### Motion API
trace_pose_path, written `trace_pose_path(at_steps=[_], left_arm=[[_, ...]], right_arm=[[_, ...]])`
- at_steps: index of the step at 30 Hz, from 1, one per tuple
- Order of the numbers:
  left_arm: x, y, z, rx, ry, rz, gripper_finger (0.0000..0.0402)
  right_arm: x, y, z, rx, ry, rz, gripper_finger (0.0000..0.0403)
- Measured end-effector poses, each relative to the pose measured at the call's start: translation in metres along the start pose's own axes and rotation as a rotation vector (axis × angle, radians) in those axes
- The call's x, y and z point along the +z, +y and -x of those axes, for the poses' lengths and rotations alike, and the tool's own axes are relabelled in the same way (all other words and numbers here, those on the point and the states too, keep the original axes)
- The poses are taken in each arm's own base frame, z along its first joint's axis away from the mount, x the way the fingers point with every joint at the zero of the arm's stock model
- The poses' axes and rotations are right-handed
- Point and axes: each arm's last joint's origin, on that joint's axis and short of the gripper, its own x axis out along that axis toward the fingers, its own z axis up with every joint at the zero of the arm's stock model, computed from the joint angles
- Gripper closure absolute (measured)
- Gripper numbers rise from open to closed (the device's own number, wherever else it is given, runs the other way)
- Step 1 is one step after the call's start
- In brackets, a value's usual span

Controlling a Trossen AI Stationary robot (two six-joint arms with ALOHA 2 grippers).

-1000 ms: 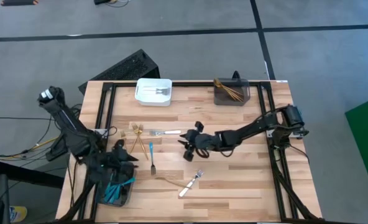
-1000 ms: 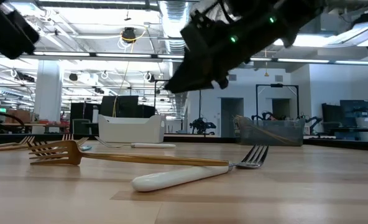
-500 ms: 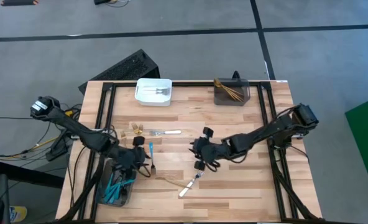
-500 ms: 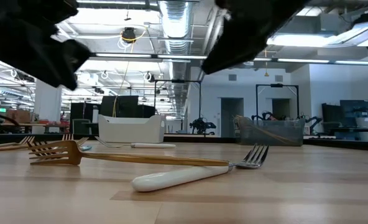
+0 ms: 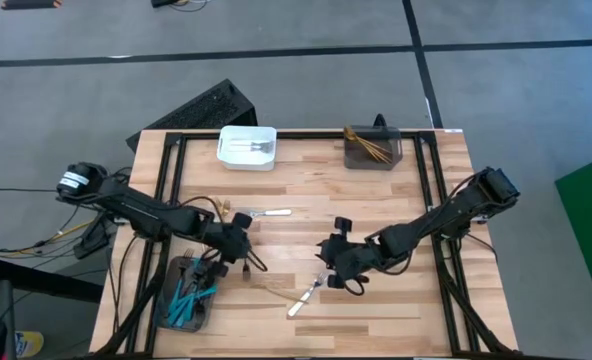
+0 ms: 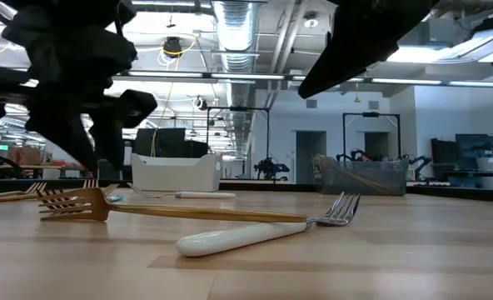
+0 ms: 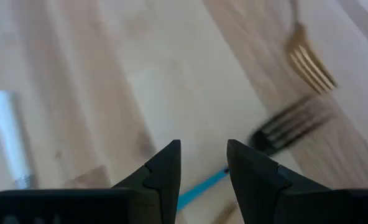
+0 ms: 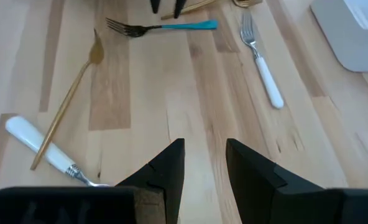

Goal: Sort silverware by color (type)
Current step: Put the blue fork into the bottom black bin

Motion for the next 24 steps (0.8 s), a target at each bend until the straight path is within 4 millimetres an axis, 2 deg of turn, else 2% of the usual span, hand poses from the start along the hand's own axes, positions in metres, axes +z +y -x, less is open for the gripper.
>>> trace_pose_path(at_steps=[7, 12, 24], left_arm=[[0.007, 0.001, -0.004, -0.042, 0.064, -0.208, 0.0283], [-0.004, -0.003, -0.018, -0.101, 0.165, -0.254, 0.0283], [-0.003, -0.014, -0.018, -0.070, 0.195, -0.300, 0.0283]], right_arm=[[0.000, -0.004, -0.002, -0.015, 0.011, -0.020, 0.0260], [-0.001, -0.004, -0.002, -0.015, 0.016, -0.028, 0.0260], [-0.002, -0.004, -0.002, -0.017, 0.025, -0.023, 0.0260]])
